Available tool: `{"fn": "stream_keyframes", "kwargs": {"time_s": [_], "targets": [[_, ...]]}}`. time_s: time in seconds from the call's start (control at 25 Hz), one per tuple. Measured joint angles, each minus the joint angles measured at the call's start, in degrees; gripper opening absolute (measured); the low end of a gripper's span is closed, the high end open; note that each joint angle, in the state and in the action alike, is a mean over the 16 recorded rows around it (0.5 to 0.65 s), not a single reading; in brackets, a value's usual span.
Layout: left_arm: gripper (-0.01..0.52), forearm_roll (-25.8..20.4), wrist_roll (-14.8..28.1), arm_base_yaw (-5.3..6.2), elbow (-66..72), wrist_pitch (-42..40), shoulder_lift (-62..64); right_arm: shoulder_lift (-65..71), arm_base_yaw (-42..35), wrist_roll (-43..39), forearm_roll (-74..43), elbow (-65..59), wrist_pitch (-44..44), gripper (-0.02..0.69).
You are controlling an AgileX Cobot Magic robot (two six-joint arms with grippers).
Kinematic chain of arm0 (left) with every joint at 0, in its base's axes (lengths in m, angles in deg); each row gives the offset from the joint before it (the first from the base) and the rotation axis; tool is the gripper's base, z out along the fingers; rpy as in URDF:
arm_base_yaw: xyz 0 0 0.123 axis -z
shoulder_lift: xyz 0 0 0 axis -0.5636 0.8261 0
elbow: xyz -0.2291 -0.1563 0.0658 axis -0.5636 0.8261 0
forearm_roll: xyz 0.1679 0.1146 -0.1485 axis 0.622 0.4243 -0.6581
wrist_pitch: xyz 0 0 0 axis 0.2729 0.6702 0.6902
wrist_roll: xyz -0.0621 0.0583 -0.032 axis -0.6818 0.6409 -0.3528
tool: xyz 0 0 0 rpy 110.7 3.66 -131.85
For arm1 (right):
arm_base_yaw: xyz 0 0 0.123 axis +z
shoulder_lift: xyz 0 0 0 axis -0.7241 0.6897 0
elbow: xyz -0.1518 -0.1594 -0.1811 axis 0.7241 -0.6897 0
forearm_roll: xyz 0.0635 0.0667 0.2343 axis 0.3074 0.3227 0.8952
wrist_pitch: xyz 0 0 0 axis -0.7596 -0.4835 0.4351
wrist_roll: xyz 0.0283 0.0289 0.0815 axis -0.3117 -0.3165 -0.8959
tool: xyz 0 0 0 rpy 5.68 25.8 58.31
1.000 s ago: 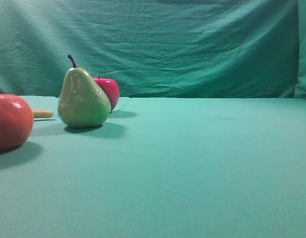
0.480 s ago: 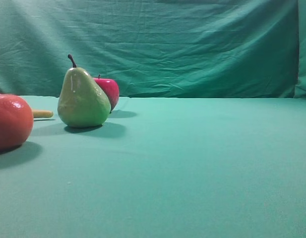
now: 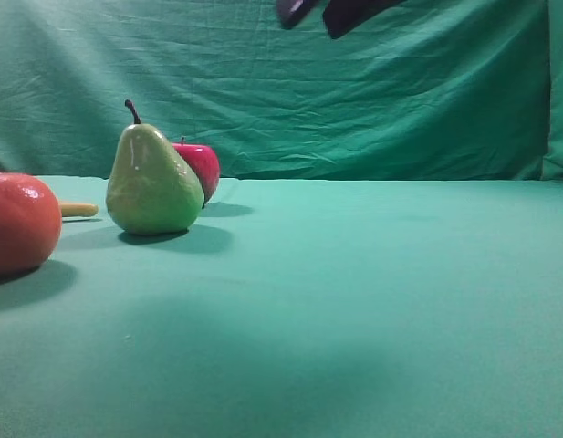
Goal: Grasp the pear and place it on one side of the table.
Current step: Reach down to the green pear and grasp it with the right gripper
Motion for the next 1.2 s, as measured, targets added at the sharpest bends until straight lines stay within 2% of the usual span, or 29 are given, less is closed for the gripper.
{"fn": "stream_keyframes", "kwargs": {"time_s": [0.16, 0.56, 0.92, 1.2], "targets": [[0.000, 0.00, 0.00, 0.00, 0.00, 0.00, 0.00, 5.72, 1.28, 0.22, -0.03, 5.55, 1.61, 0.661], [0.000, 0.00, 0.00, 0.00, 0.00, 0.00, 0.00, 18.34, 1.69, 0.41, -0.03, 15.61, 3.07, 0.669], [0.000, 0.00, 0.00, 0.00, 0.00, 0.00, 0.00, 24.55, -0.14, 0.45, -0.09, 18.88, 1.72, 0.594], [0.000, 0.00, 0.00, 0.00, 0.00, 0.00, 0.00, 23.46, -2.61, 0.57, -0.13, 19.22, 2.01, 0.520]]}}
